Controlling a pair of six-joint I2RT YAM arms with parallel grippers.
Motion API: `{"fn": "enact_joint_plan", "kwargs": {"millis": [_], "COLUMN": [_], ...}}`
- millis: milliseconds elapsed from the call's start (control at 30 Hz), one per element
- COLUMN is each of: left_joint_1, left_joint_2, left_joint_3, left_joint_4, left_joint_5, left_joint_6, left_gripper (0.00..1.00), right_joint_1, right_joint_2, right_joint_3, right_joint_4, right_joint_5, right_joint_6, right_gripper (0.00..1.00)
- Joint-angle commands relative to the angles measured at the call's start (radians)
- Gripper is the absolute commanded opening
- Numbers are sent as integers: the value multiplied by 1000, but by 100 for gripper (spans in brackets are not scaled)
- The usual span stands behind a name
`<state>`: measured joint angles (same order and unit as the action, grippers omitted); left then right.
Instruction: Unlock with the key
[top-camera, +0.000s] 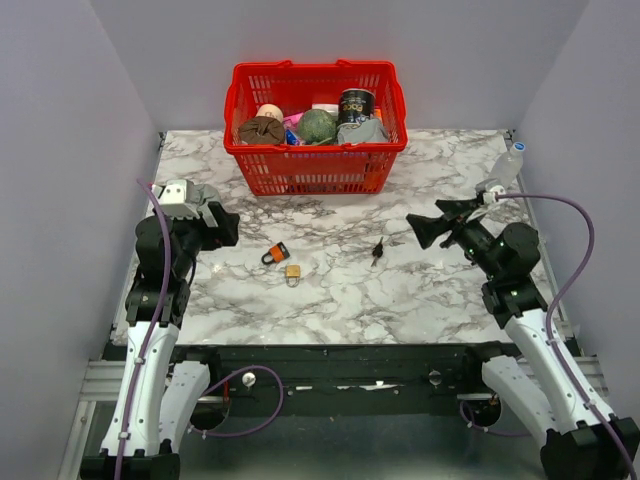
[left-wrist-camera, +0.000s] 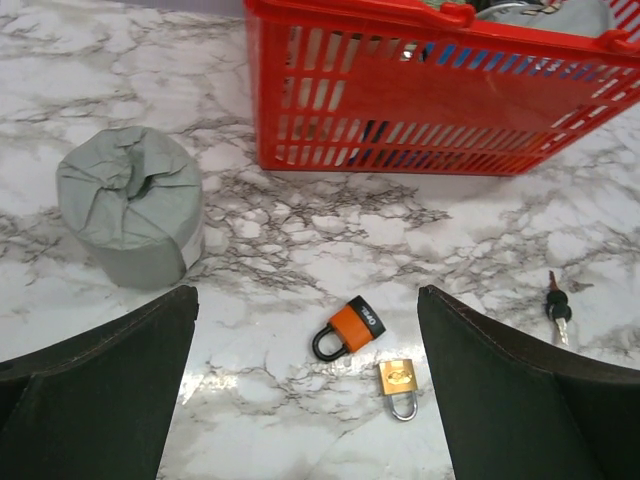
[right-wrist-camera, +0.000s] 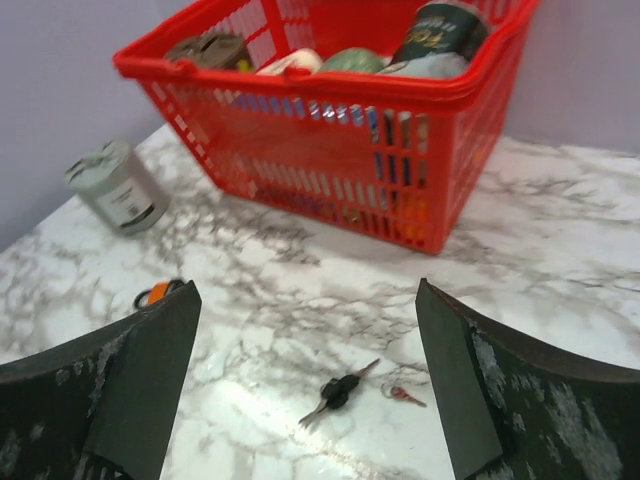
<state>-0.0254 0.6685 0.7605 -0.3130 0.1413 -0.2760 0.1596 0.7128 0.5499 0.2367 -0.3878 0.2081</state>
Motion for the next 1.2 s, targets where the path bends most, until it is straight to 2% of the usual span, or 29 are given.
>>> {"fn": "enact_joint_plan", "kwargs": {"millis": [0,133,300,433,567,800,1100,1167], "left_joint_1": [7,4,2,2,2,-2,-7,-7], "left_joint_2": [-3,-10,-17,-10,-14,-18,-24,-24], "left_joint_3": [-12,-26,-32,-30,-32,-33,-33,-33], "left_joint_4": [60,92,94,88,86,87,84,84], "left_joint_5": [175,302,296,290,287,290,277,276], "left_joint_6": [12,50,60,60,66,69,63,63], "left_gripper": [99,95,95,96,97,99,99,99], "right_joint_1": [128,270,382,386,383,340,360,363], "right_joint_2": [46,114,221,331,489,709,881,916], "right_joint_3": [88,143,171,165,223,320,418,438], "right_joint_4": [-154,-305,-401,-409,-418,-430,-525,-543], "right_joint_5": [-39,90,238,343,319,375,383,444], "right_joint_6": [-56,-70,-12,62,82,80,88,100], "right_gripper": [95,92,85,83,85,77,69,68]}}
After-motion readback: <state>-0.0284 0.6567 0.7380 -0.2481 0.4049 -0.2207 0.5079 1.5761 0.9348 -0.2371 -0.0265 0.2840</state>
